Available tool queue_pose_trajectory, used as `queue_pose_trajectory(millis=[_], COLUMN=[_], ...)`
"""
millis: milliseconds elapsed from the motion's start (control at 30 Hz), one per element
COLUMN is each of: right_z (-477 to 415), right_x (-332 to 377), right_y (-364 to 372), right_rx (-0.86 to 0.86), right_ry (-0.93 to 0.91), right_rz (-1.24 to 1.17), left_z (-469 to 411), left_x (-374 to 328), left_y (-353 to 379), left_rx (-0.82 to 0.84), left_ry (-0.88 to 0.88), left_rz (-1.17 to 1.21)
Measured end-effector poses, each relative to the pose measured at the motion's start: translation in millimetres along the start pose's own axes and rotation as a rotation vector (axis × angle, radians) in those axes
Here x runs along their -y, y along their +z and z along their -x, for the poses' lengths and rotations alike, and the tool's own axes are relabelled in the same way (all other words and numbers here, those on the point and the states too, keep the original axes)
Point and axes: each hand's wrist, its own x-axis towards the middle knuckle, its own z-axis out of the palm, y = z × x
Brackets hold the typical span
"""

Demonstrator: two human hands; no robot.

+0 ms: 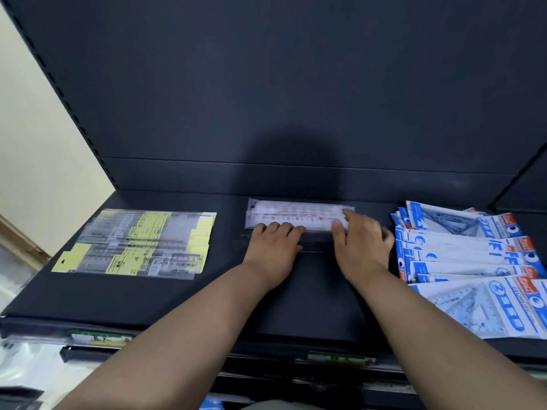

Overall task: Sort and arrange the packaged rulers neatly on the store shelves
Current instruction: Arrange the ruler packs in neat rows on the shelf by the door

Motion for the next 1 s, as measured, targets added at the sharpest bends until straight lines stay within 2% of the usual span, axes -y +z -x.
queue_pose_trajectory(millis=[67,167,233,367,500,667,733,867,1000], right_z=[-2.8,-4.2,-5.6,-8.1,-12.1,-11.0,-10.2,-10.3,-2.8], right_x=[-0.4,-4.4,-7.1,-10.0,-15.5,-7.8,-2.5,-3.8,-3.4], right_y=[-0.3,1.7,0.1,-3.9,-6.4,-2.6,0.8,-0.9,-0.1], right_rx=[-0.021,0.046,0.005,0.024,-0.042,0.012,0.024,0.012,-0.009], right_ry=[0.065,0.021,0.041,0.106,0.164,0.140,0.098,0.045,-0.100], right_rz=[-0.110,-0.325,-0.397,-0.497,-0.463,-0.531,-0.490,-0.101,0.051], left_z=[-0.8,0.3,0.8,-1.9,-4.3,-10.3,-13.6,-21.4,-24.6], left_x=[0.0,-1.8,-3.6,-2.4,9.6,10.8,4.6,-2.5,0.0], left_y=[0.1,0.3,-0.5,-4.0,-6.2,-9.2,-9.0,-7.8,-6.7], left_rx=[0.003,0.023,0.030,0.039,0.052,0.107,0.124,0.108,0.100], left_ry=[-0.026,-0.072,-0.075,-0.069,-0.011,0.024,0.029,0.040,0.039], left_rz=[0.006,0.026,0.030,0.018,-0.002,-0.019,-0.021,-0.014,-0.035])
